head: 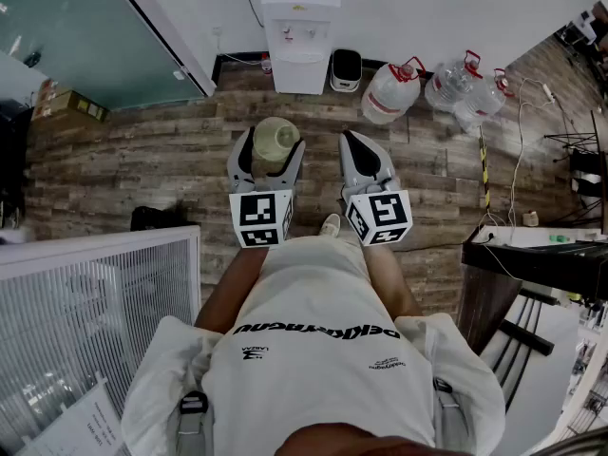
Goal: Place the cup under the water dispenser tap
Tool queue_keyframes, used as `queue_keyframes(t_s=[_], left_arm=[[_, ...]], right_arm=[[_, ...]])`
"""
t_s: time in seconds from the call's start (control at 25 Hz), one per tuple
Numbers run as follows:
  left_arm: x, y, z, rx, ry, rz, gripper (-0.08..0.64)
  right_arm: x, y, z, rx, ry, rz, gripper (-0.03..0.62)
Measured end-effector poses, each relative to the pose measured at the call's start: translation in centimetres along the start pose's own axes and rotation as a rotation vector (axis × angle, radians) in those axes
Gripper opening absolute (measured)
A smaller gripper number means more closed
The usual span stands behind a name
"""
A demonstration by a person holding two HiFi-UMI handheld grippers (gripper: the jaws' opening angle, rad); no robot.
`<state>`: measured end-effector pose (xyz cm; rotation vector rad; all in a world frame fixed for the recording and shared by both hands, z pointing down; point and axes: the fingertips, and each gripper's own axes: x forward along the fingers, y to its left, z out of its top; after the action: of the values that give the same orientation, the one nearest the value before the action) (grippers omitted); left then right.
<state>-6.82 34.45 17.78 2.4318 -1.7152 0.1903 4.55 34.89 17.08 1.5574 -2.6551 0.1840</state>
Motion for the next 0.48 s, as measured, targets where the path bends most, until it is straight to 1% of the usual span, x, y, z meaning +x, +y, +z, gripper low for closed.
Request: queue_keyframes(t_s=[0.28,0.48], left_arm=[[1.4,-1.3,-0.2,-0.005,0.008,0.007,0.368],[3.2,-2.4,-0.7,-0.011,0.019,0.025,0.368]], right_arm=[[-0.1,-1.6,0.1,0.027,-0.013,0.067,-0.002],[0.2,-4.4,-0.7,0.029,0.004,0.074,-0.002]])
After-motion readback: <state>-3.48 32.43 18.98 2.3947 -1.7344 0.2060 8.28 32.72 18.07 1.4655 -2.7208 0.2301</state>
